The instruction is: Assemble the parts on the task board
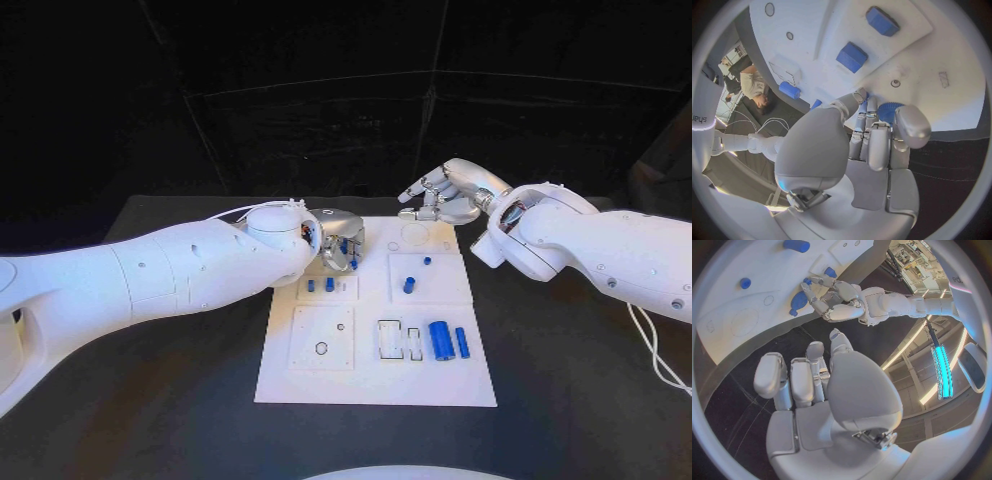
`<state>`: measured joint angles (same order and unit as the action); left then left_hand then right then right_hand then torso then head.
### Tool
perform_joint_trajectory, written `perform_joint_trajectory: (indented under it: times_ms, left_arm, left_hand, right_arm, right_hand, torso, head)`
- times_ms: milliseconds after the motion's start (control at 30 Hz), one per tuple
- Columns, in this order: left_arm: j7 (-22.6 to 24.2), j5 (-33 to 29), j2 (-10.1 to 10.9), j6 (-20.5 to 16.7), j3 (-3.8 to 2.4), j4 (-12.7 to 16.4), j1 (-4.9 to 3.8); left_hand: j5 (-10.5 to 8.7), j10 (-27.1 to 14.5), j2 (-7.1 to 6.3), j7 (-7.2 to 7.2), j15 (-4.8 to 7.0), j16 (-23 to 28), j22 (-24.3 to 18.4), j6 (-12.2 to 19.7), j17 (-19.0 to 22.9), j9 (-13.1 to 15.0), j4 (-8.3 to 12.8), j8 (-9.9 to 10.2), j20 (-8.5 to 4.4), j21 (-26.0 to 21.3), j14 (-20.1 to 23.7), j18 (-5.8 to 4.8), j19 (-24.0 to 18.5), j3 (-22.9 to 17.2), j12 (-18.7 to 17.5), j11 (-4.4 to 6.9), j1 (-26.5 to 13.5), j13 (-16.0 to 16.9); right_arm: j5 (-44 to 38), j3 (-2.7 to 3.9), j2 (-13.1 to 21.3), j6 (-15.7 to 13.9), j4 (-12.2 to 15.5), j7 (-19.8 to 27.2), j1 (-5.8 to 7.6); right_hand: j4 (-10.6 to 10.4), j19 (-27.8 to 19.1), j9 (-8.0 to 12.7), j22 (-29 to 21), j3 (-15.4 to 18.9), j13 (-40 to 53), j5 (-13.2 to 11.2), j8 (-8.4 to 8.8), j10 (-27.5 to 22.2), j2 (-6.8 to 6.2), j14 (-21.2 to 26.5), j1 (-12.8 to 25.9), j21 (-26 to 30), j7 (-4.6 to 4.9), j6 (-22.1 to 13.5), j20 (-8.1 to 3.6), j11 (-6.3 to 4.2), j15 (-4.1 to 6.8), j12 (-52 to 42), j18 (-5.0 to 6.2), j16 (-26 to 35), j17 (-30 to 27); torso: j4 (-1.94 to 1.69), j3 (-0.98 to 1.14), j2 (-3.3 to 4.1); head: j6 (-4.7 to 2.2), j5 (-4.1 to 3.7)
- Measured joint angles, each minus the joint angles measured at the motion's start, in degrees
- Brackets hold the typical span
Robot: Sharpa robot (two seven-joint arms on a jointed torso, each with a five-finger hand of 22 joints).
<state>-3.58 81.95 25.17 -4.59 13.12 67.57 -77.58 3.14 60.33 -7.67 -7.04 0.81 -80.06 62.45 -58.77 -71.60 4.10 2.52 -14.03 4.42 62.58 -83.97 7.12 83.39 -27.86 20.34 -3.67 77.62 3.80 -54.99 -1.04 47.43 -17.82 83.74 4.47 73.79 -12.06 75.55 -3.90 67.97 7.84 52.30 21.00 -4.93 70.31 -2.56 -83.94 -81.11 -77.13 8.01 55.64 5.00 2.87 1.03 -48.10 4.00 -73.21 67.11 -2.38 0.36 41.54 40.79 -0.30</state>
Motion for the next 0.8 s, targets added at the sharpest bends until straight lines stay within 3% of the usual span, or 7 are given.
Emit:
perform_joint_trajectory:
  times_ms: [100, 167, 467, 733, 800]
  left_arm:
    - [0.13, 0.01, 0.0, -0.15, 0.01, -0.02, 0.03]
    - [0.21, 0.01, 0.03, -0.32, 0.01, -0.02, 0.06]
    - [0.61, -0.09, 1.67, -2.11, -0.04, 1.37, 0.42]
    - [0.78, -1.08, 4.61, -3.69, -2.13, 4.89, 0.37]
    - [0.79, -1.43, 5.38, -3.88, -2.36, 5.67, 0.32]
  left_hand:
    - [0.0, 0.7, 0.19, 0.11, 0.0, -0.04, 0.49, -0.69, 0.0, 0.06, 0.16, 0.01, 0.0, 0.49, 0.0, 0.01, 0.0, -0.3, -0.02, 0.1, -0.19, 0.02]
    - [0.0, 0.7, 0.19, 0.08, 0.0, -0.04, 0.75, -0.72, 0.0, 0.08, 0.16, 0.01, 0.0, 0.49, 0.0, -0.58, 0.0, -0.3, -0.38, 0.09, -0.19, 0.02]
    - [0.0, 1.11, 0.43, 0.09, 0.0, -0.04, 1.47, -1.13, 0.06, 0.07, 0.16, 0.05, 0.0, 1.14, 0.0, -0.57, 0.0, -0.3, -0.66, 0.1, -0.43, -0.02]
    - [0.0, 1.51, 0.43, 0.09, 0.0, -0.04, 1.72, -1.13, 0.18, 0.07, 0.16, 0.27, 0.0, 1.46, 0.0, -0.55, 0.0, -0.3, -0.87, 0.1, -0.43, -0.02]
    - [0.0, 1.51, 0.43, 0.09, 0.0, -0.04, 1.72, -1.13, 0.18, 0.07, 0.16, 0.27, 0.0, 1.46, 0.0, -0.55, 0.0, -0.3, -0.87, 0.1, -0.43, -0.02]
  right_arm:
    - [0.0, 0.0, 0.0, 0.0, 0.01, 0.01, 0.0]
    - [0.0, 0.0, -0.01, 0.0, 0.01, 0.01, 0.0]
    - [0.0, 0.0, -0.07, 0.0, -0.22, 0.05, 0.0]
    - [0.0, 0.0, -0.16, 0.0, -0.59, 0.08, 0.0]
    - [0.0, 0.0, -0.15, 0.01, -0.66, 0.09, 0.0]
  right_hand:
    - [0.0, 0.0, 0.0, 0.0, 0.0, 0.05, 0.0, 0.0, 0.0, 0.0, 0.0, 0.0, 0.0, 0.0, 0.0, 0.0, 0.0, 0.0, 0.0, 0.0, 0.0, 0.01]
    - [0.0, 0.0, 0.0, 0.0, 0.0, 0.1, 0.0, 0.0, 0.0, 0.0, 0.0, 0.0, 0.0, 0.0, 0.0, 0.0, 0.0, 0.0, 0.0, 0.0, 0.0, 0.05]
    - [0.0, 0.0, 0.0, 0.0, 0.0, 0.1, 0.0, 0.0, 0.0, 0.0, 0.0, 0.0, 0.0, 0.0, 0.0, 0.0, 0.0, 0.0, 0.0, 0.0, 0.0, 0.05]
    - [0.0, 0.0, 0.0, 0.0, 0.0, 0.1, 0.0, 0.0, 0.0, 0.0, 0.0, 0.0, 0.0, 0.0, 0.0, 0.0, 0.0, 0.0, 0.0, 0.0, 0.0, 0.04]
    - [0.0, 0.0, 0.0, 0.0, 0.0, 0.09, 0.0, 0.0, 0.0, 0.0, 0.0, 0.0, 0.0, 0.0, 0.0, 0.0, 0.0, 0.0, 0.0, 0.0, 0.0, 0.04]
  torso:
    - [0.0, 0.01, 0.0]
    - [0.0, 0.01, -0.01]
    - [-0.06, -0.03, -0.03]
    - [-0.11, -0.03, -0.09]
    - [-0.11, -0.04, -0.1]
  head:
    - [-0.04, 0.0]
    - [-0.04, 0.0]
    - [-0.37, 0.02]
    - [-0.52, 0.13]
    - [-0.54, 0.21]
